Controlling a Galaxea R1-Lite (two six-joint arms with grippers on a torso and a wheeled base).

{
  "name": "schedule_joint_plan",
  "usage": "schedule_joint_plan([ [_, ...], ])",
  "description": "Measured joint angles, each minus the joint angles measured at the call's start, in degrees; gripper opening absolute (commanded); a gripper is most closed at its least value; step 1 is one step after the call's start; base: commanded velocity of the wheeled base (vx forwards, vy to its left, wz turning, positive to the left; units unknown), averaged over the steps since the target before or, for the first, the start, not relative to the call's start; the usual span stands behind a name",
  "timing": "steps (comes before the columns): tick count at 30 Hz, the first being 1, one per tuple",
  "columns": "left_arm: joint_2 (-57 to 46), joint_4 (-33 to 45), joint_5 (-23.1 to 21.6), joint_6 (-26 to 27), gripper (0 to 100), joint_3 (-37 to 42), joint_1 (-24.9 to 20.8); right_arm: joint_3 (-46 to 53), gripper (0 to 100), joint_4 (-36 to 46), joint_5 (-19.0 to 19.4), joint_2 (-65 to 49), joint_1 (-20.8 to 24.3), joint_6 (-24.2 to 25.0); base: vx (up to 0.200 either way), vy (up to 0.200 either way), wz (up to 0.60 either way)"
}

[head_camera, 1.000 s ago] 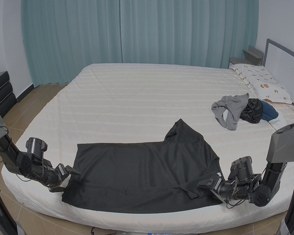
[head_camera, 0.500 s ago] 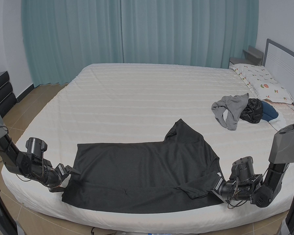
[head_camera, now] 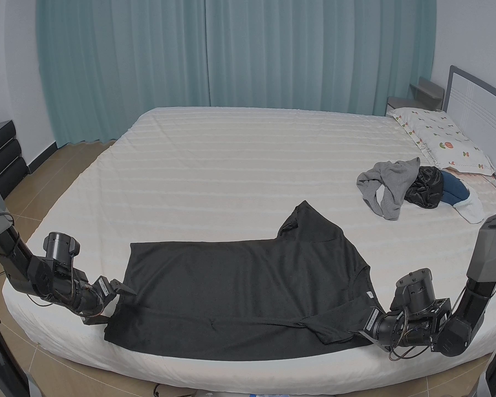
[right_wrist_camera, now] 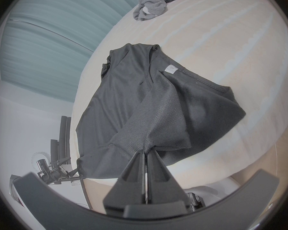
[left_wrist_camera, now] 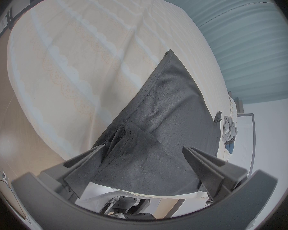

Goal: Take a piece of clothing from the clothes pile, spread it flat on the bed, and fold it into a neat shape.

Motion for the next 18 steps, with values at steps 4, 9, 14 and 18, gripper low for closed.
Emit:
schedule_joint_plan([
  [4, 0.0, 0.0, 0.0, 0.0, 100, 0.0, 0.0, -0.01, 100, 3.91, 0.0, -1.16, 0.22, -0.29, 0.0, 0.0, 0.0],
  [9, 0.0, 0.0, -0.02, 0.02, 100, 0.02, -0.02, -0.67, 100, 10.58, 0.0, -3.36, 0.3, -2.13, 0.0, 0.0, 0.0],
  [14, 0.0, -0.01, 0.0, 0.13, 100, 0.02, -0.02, -1.88, 100, 11.57, 0.0, -5.99, -1.07, -3.72, 0.0, 0.0, 0.0],
  [18, 0.0, 0.0, 0.16, 0.13, 100, -0.02, -0.02, -2.88, 100, 11.19, 0.28, -7.23, -3.44, -4.68, 0.0, 0.0, 0.0],
])
